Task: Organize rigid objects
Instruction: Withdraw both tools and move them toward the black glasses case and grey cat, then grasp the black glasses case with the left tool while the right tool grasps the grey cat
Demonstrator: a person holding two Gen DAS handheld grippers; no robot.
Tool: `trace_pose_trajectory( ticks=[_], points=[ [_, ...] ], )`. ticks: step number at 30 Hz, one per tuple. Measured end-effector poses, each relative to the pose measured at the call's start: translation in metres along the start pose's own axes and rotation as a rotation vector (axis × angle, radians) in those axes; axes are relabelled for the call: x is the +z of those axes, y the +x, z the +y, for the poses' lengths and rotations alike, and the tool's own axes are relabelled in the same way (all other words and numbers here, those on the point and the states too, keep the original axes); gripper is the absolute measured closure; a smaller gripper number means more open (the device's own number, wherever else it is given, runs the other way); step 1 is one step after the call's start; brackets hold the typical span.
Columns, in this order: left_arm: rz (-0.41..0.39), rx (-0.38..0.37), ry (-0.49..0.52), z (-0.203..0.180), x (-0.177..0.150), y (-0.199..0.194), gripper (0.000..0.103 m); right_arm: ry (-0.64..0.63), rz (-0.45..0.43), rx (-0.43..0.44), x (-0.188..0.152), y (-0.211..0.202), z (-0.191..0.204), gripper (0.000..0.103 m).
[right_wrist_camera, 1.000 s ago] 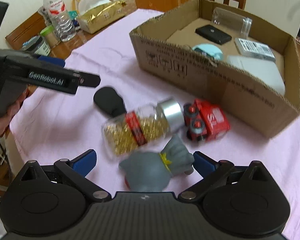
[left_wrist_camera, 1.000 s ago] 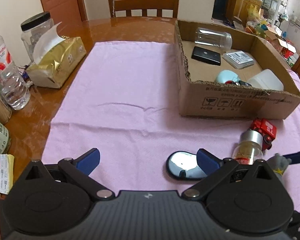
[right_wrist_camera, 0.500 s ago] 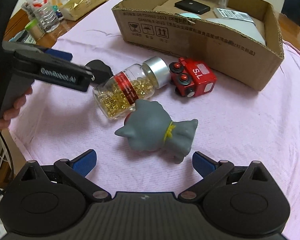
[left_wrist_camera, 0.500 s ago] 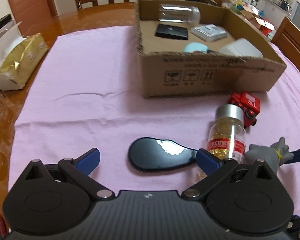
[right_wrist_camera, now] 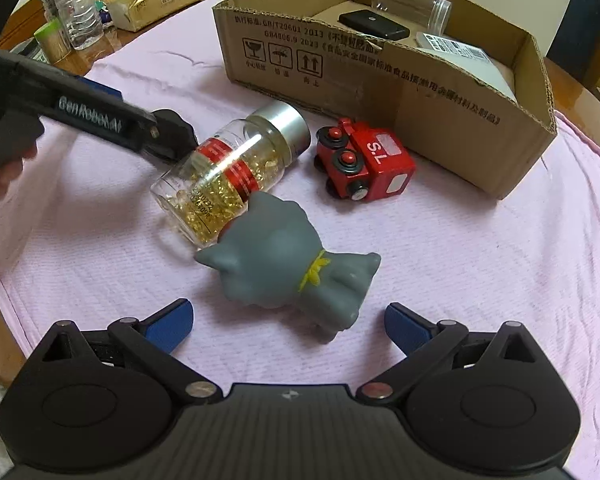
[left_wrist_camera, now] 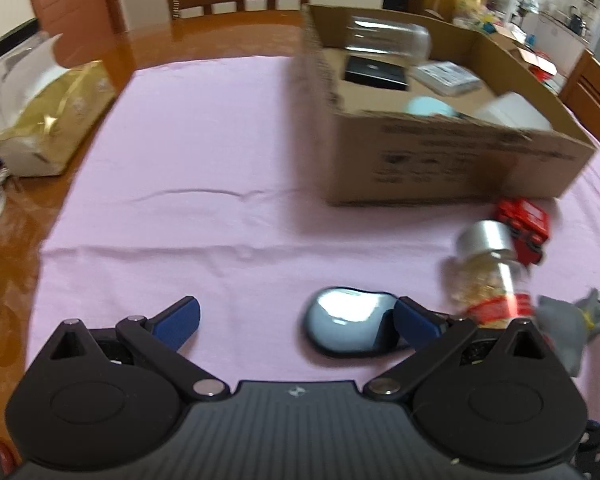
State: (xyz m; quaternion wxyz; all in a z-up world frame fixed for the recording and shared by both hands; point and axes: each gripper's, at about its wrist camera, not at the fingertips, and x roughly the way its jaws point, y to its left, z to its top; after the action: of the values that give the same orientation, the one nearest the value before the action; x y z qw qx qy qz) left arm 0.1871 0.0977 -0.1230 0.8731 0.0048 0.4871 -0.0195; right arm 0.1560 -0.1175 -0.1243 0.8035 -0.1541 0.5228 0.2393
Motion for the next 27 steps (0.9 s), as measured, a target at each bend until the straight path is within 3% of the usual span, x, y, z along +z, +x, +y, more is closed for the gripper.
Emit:
trace_pose_trajectory(
  ticks=[5, 11, 14, 22, 27],
  points=[
    [0.004, 0.026, 0.014, 0.007, 0.003, -0.004, 0.002, -0.03, 0.003, -0.018, 0.0, 0.002, 0.003, 0.0],
    [0.036, -0.104, 0.153, -0.018, -0.006, -0.007, 0.001, -0.042, -0.014, -0.012, -0.003, 0.001, 0.002, 0.0],
    [0.053, -0.067, 0.193, -0.024, -0.008, 0.002, 0.001, -0.043, -0.019, -0.012, -0.003, 0.001, 0.002, 0.0],
    [0.042, -0.006, 0.086, 0.004, 0.004, 0.014, 0.0, -0.04, -0.032, -0.012, -0.006, 0.0, 0.002, 0.0],
    [0.056, -0.02, 0.072, -0.002, 0.003, 0.015, 0.001, -0.039, -0.042, -0.012, -0.008, 0.0, 0.001, 0.0]
  ],
)
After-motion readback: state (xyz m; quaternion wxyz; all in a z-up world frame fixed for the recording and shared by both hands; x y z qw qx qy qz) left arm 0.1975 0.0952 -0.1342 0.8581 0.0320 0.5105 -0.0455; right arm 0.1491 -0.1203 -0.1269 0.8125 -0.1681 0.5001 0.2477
